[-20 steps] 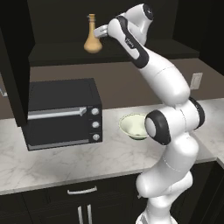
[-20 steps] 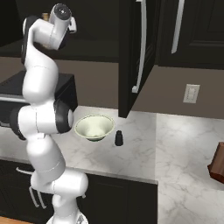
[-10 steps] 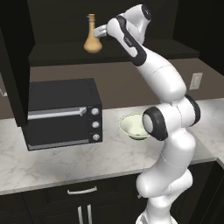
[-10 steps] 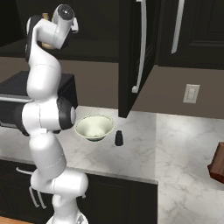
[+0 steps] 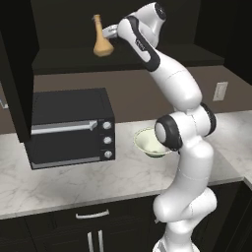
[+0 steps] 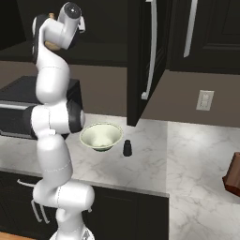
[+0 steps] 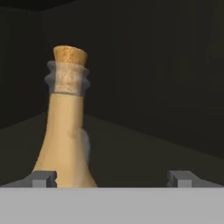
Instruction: Retrieve the bottle and the shaker from the cabinet and place them next to the mixing bowl on the counter. Then add garlic from the fridge to the mixing bowl.
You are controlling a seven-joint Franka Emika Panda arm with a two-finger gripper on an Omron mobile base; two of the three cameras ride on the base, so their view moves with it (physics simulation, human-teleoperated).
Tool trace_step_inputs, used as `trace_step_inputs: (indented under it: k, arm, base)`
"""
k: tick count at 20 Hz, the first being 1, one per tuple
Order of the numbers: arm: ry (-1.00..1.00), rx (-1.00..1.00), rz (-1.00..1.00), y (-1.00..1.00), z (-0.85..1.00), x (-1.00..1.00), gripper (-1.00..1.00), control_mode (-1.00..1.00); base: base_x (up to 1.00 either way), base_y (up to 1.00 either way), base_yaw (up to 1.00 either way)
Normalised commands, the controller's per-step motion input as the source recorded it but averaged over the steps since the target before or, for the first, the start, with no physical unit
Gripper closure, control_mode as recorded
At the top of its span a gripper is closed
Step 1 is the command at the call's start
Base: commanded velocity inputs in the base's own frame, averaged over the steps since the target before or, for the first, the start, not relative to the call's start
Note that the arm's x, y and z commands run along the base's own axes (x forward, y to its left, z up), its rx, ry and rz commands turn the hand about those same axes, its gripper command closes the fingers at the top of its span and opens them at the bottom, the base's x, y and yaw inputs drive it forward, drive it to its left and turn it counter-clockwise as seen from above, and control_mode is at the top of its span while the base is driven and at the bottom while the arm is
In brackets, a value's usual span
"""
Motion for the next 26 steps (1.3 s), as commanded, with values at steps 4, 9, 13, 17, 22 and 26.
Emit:
trace_step_inputs:
  k: [4,9,13,17,22,26]
  arm:
    - [0.0,0.0,0.0,0.0,0.0,0.0,-1.0,-1.0]
    - [0.0,0.0,0.0,0.0,0.0,0.0,-1.0,-1.0]
    - [0.0,0.0,0.0,0.05,0.0,0.0,-1.0,-1.0]
    - [0.0,0.0,0.03,0.17,0.0,0.0,-1.0,-1.0]
    - [0.0,0.0,0.05,0.15,0.0,0.0,-1.0,-1.0]
    - [0.0,0.0,0.04,0.0,0.0,0.0,-1.0,-1.0]
  base:
    - [0.0,0.0,0.0]
    - [0.0,0.0,0.0]
    - [0.0,0.0,0.0]
    - [0.0,0.0,0.0]
    - [0.0,0.0,0.0]
    - [0.0,0.0,0.0]
